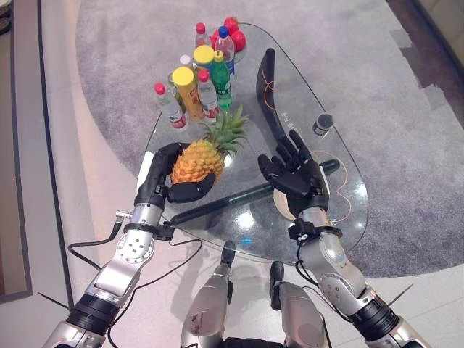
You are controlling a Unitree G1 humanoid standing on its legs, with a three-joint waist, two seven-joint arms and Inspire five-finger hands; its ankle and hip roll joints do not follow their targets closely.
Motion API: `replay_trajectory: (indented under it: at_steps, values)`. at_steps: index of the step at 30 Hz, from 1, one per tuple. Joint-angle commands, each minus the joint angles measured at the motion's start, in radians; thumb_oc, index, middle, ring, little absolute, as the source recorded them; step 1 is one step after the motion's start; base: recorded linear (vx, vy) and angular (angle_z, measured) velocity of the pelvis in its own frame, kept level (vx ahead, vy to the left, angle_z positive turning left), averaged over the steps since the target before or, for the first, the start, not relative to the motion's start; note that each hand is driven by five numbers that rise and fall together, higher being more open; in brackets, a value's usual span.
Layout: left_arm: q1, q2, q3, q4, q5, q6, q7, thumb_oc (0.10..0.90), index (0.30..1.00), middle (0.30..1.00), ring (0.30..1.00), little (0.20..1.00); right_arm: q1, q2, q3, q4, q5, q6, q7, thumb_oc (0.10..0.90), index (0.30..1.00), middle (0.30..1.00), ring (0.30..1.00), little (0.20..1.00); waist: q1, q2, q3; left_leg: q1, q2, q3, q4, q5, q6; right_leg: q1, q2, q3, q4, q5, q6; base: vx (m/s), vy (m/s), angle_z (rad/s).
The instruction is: Pick up the fruit to the plate
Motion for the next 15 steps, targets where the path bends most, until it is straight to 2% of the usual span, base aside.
replay_trajectory:
  at_steps: [1,8,11,15]
  values:
    - [-0.061,0.043,0.060,-0.219,0.019,-0.159,0.028,0.100,0.300,0.300,0.300,0.200,-0.050,0.013,0.004,-0.146,0.093,-0.067,0.144,0.800,0.900,0.900,0.900,0.900,-0.026,-0.005,-0.029,0.031,-0.119,-0.023,0.122,-0.133,0.067,0.057,0.016,-0.017,-0.158,0.127,0.046,0.00,0.001,0.12]
    - [-0.062,0.036,0.029,-0.213,0.015,-0.148,-0.033,0.100,0.300,0.300,0.300,0.200,-0.071,0.025,0.056,-0.138,0.243,-0.023,0.378,0.800,0.900,0.900,0.900,0.900,-0.013,-0.009,-0.035,0.047,-0.121,-0.037,0.112,-0.129,0.065,0.072,0.020,-0.016,-0.164,0.129,0.053,0.03,-0.006,0.07]
    - [-0.068,0.036,0.003,-0.205,0.009,-0.136,-0.074,0.100,0.300,0.300,0.300,0.200,-0.081,0.028,0.074,-0.130,0.270,-0.020,0.431,0.800,0.900,0.900,0.900,0.900,-0.008,-0.011,-0.039,0.054,-0.122,-0.042,0.112,-0.129,0.066,0.077,0.022,-0.017,-0.162,0.130,0.056,0.05,-0.009,0.07]
    - [-0.070,0.037,-0.027,-0.201,-0.009,-0.118,-0.121,0.100,0.300,0.300,0.300,0.200,-0.087,0.038,0.091,-0.127,0.261,-0.027,0.451,0.800,0.900,0.900,0.900,0.900,-0.003,-0.010,-0.041,0.062,-0.123,-0.046,0.110,-0.129,0.071,0.079,0.024,-0.016,-0.159,0.130,0.060,0.04,0.001,0.04]
